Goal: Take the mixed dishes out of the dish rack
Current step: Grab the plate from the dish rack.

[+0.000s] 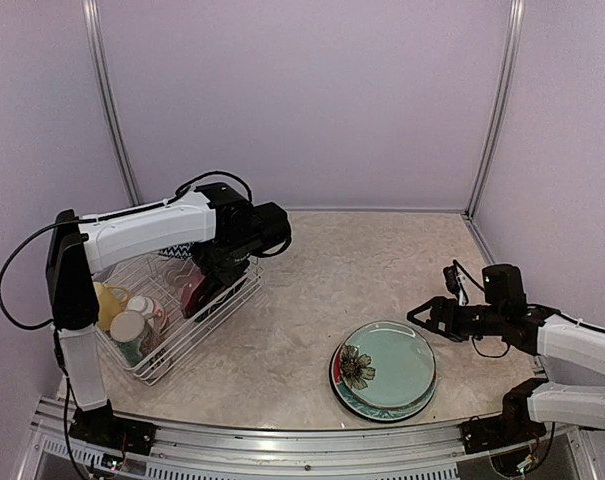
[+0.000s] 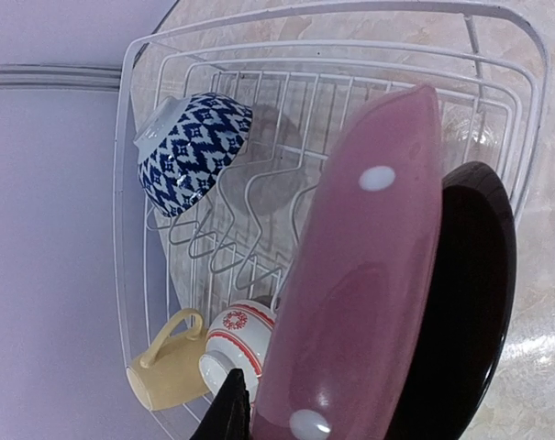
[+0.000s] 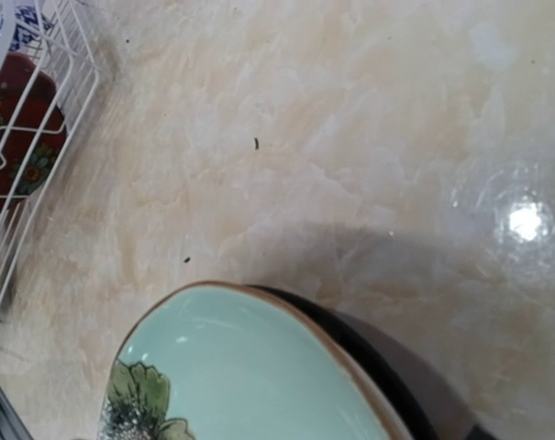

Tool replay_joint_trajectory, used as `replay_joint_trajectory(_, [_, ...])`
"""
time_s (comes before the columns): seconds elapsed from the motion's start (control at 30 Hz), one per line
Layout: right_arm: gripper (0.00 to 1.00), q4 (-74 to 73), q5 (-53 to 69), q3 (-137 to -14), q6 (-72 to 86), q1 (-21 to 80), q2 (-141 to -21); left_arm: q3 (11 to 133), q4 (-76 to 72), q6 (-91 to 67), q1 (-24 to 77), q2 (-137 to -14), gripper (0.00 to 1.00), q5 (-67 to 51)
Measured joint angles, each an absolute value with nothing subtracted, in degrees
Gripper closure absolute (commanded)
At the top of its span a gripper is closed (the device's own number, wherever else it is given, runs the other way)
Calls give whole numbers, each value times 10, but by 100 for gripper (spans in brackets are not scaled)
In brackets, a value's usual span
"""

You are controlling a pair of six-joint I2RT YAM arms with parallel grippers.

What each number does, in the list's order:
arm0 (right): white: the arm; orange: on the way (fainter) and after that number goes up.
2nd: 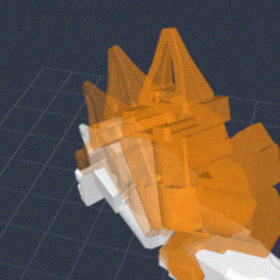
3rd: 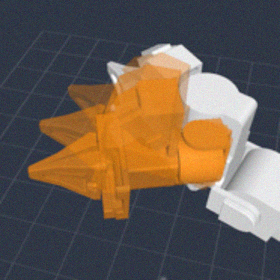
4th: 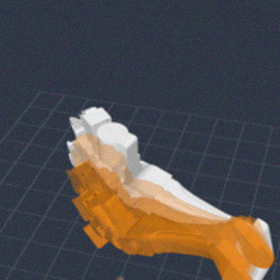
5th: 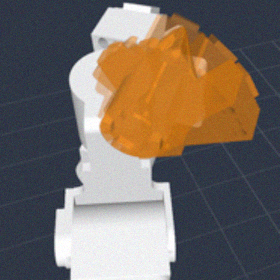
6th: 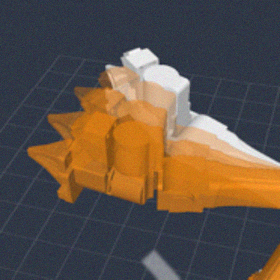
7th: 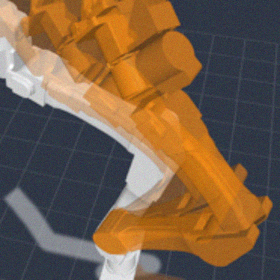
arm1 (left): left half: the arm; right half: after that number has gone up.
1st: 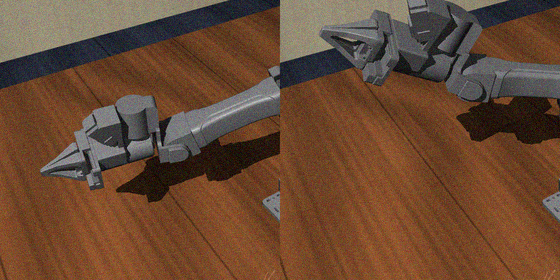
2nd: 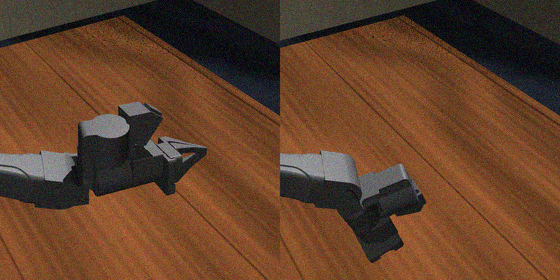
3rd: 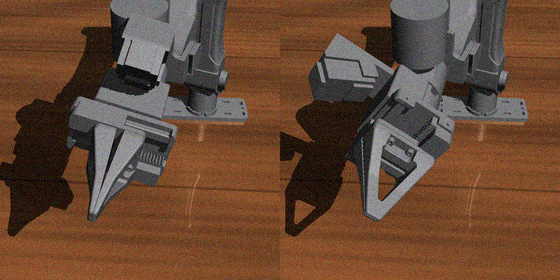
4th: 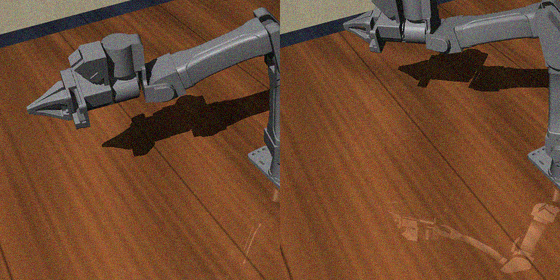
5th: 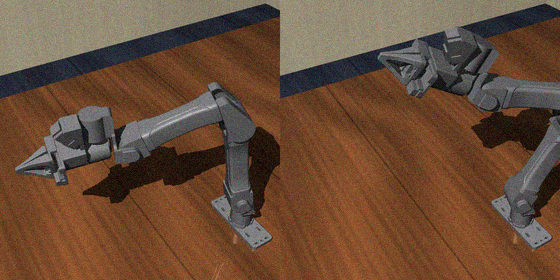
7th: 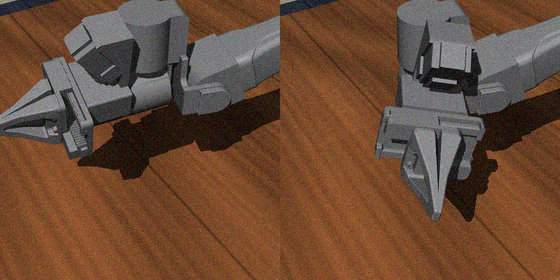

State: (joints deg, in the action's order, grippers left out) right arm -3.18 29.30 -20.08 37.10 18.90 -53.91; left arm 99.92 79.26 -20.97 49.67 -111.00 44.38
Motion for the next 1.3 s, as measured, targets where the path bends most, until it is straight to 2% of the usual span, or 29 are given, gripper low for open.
replay_joint_trajectory(0.8, [13, -31, 293, -199, 371, 189, -534, 1044, 823, -255, 508, -1112, 100, 473])
replay_joint_trajectory(1.3, [13, -31, 293, -199, 371, 189, -538, 1067, 814, -295, 522, -1065, 100, 502])
